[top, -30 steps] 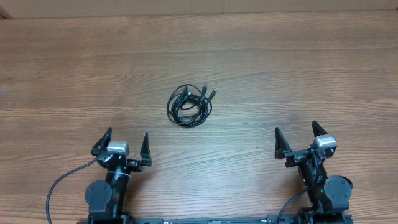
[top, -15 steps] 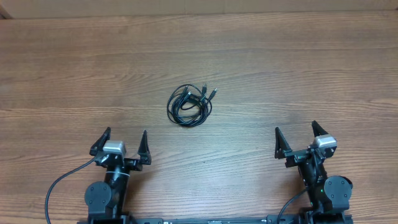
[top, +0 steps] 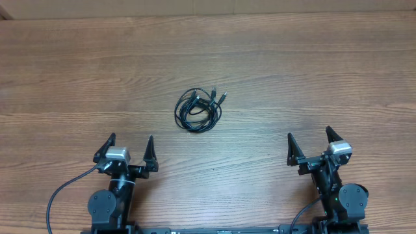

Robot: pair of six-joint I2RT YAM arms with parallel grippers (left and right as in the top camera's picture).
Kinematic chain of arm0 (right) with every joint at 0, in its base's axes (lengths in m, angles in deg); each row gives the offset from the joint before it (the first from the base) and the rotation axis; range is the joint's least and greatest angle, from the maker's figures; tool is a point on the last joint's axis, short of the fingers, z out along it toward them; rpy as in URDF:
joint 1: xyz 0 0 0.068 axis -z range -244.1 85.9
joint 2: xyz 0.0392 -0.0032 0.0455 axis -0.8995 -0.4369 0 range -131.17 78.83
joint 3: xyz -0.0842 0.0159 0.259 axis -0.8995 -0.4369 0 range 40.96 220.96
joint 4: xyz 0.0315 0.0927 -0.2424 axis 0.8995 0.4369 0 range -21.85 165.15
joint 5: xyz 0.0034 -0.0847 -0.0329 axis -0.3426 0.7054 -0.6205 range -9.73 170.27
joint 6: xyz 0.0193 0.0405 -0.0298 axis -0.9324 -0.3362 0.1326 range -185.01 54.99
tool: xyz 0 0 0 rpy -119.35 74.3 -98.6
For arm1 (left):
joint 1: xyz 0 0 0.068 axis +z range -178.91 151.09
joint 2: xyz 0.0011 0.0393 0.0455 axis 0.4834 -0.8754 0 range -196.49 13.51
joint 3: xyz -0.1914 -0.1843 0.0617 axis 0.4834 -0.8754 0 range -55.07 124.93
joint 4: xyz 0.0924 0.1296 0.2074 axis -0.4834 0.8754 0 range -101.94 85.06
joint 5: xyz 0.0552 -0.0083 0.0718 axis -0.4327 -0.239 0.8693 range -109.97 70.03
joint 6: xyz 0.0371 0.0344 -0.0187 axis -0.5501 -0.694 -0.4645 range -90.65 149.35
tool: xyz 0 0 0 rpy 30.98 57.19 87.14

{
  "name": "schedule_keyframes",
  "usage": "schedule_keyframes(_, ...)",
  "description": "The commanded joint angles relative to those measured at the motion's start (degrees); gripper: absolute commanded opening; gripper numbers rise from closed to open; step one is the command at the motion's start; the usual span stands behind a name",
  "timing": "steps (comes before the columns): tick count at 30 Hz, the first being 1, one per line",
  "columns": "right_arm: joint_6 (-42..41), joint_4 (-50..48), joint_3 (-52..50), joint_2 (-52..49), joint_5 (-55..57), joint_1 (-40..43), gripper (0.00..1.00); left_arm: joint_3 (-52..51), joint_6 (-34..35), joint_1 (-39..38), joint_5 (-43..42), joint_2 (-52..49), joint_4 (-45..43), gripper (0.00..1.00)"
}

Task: Untangle cables
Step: 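Move the left gripper forward to the black cable bundle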

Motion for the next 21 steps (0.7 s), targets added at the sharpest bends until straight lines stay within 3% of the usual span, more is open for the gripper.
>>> schedule_keyframes(1, 0.3, -0.2, -0.6, 0.5, -0.3, -0.3, 1.00, 2.4, 0.6, 0.5, 0.8, 0.0, 0.6, 1.00)
schedule_keyframes(7, 0.3, -0.2, -0.6, 0.5, -0.3, -0.3, 1.00, 5.1, 0.4, 0.5, 0.8, -4.3, 0.6, 1.00)
schedule_keyframes(21, 0.3, -0.2, -0.6, 0.5, -0.3, -0.3, 1.00, 19.3, -2.0, 0.5, 0.3, -29.9, 0.5, 1.00)
